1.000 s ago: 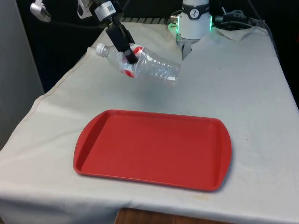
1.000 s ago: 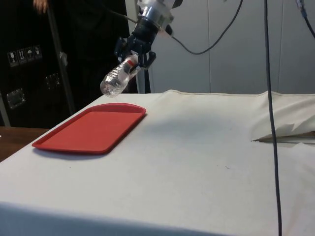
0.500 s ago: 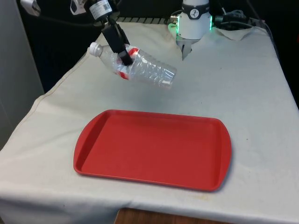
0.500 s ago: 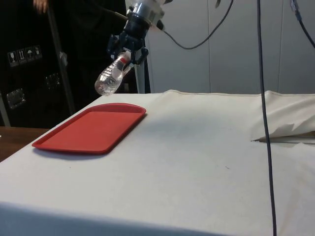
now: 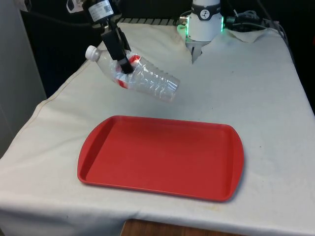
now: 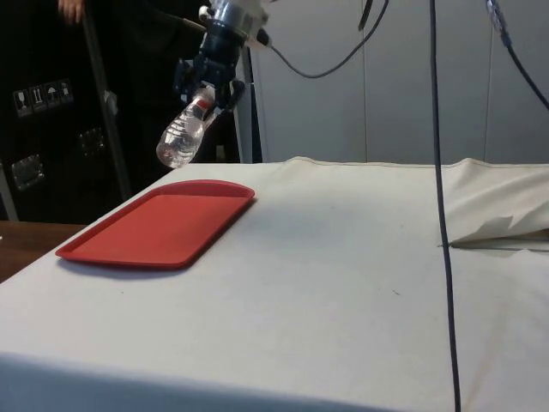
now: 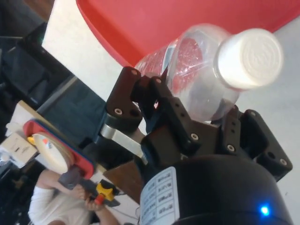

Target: Place the bottle upright on the tray.

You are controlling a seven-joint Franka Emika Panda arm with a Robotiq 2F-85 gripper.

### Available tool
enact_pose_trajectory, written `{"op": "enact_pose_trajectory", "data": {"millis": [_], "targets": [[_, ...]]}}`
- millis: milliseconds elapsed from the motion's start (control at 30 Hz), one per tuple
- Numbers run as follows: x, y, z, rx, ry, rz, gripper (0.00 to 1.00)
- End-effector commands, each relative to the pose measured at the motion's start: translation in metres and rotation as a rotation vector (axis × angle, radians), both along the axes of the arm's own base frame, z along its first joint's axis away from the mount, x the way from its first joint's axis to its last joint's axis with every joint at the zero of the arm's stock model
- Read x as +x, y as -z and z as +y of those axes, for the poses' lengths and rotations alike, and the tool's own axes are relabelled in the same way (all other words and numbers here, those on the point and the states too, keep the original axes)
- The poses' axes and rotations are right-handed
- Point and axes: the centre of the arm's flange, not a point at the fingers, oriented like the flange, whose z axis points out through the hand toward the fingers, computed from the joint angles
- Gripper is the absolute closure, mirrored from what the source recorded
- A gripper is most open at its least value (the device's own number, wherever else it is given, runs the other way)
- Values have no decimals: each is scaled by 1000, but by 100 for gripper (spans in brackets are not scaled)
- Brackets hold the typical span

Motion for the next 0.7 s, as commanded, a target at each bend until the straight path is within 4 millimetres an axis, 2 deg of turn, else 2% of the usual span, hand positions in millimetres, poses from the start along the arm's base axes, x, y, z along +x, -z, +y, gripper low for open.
{"op": "enact_pose_trajectory", "data": {"millis": [0,300,667], "targets": [[4,-2,0,-13,5,10,86],[19,-7,1,-64,11,31,86],[28,-10,-3,-131,18,46,86]]}}
